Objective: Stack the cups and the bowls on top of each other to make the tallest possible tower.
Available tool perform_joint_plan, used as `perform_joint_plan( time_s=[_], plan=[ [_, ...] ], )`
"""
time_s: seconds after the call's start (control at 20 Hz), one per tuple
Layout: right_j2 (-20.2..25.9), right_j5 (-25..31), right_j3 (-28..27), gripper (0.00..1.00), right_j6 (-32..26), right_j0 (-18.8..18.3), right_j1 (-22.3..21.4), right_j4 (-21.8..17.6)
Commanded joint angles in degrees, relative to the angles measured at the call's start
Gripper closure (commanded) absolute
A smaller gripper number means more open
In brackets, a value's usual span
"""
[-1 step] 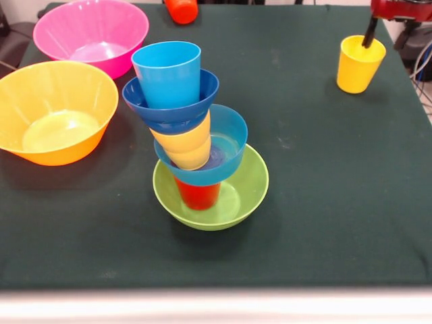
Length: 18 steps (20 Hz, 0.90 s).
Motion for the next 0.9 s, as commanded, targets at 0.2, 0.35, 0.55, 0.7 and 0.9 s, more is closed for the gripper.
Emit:
perform_joint_plan(
  time_s=[0.2, 0.35, 0.55, 0.7, 0.9],
  plan=[
    [1.1, 3.1, -4.1, 0.0, 11.2, 2.9, 7.7, 0.8],
    [-0.6, 1.5, -5.1, 0.0, 12.3, 4.3, 9.7, 0.6],
    [-2.5, -0.2, -7.1, 0.0, 13.1, 5.7, 12.4, 0.6],
    [-4.2, -1.1, -9.1, 0.0, 13.0, 6.2, 14.3, 0.3],
    [-6.1, -1.4, -10.2, 0.0, 12.9, 7.0, 15.2, 0.1]
  ],
)
